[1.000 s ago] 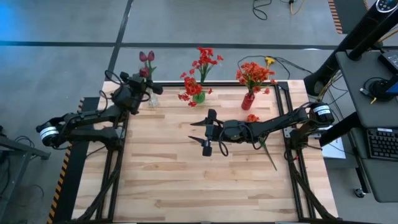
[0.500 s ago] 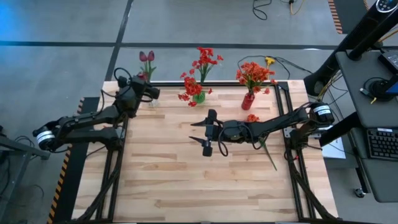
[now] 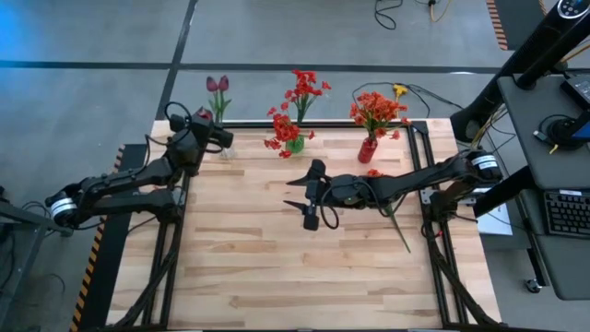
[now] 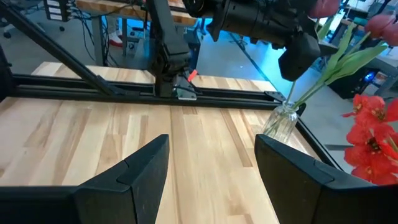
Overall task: Sort flowers into vase by color
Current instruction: Put the purple tulip into the transparent vase
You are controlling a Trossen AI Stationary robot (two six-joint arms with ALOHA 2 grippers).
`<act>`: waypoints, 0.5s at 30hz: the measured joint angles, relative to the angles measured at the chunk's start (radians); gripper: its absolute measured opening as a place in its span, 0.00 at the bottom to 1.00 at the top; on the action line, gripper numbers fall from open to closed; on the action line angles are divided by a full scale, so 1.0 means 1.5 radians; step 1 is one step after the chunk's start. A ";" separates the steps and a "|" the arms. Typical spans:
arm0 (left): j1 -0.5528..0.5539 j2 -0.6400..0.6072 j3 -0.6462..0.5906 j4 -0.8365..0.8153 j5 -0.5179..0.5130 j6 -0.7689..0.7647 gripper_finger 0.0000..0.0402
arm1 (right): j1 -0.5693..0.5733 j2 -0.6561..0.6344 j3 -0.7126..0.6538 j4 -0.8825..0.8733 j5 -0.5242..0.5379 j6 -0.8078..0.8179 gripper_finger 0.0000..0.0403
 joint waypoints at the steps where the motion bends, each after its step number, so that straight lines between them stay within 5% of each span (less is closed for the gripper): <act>1: -0.002 -0.002 0.000 -0.004 0.000 0.000 0.54 | 0.000 -0.002 0.002 -0.007 0.000 0.000 0.57; 15: -0.011 -0.058 0.000 -0.072 -0.030 0.013 0.67 | 0.000 -0.011 0.059 -0.134 0.000 0.028 0.57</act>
